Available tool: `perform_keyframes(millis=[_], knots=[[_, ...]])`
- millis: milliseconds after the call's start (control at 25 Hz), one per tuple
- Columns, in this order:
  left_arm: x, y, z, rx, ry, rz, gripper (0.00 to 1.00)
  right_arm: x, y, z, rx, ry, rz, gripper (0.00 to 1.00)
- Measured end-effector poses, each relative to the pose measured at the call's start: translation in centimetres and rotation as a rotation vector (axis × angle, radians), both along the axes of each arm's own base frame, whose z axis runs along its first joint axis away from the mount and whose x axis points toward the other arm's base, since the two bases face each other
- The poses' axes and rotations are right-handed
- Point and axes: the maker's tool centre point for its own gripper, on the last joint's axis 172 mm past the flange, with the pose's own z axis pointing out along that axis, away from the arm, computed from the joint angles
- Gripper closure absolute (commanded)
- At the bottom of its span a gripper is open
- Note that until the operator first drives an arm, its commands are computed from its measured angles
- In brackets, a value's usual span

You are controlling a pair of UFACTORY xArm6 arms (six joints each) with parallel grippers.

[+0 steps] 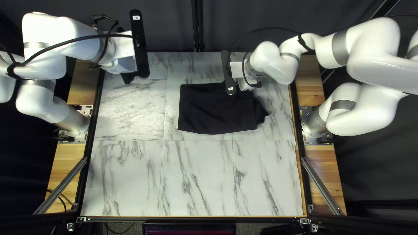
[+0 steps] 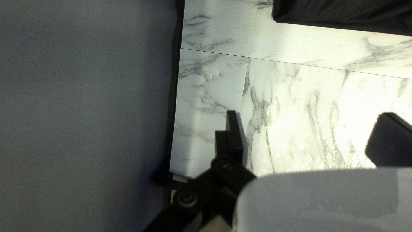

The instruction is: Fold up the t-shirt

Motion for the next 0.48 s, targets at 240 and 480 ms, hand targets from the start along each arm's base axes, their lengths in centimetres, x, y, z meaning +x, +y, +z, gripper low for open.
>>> perform_keyframes(millis=[240,480], knots=[[0.0,0.0,0.0,0.000,0.000,0.000,0.00,-0.8,-2.2,-0.2,-0.011,0.008,-0.009,1.00],[0.0,0.0,0.0,0.000,0.000,0.000,0.00,-0.9,-3.4,-2.6,0.014,0.028,-0.008,0.00]])
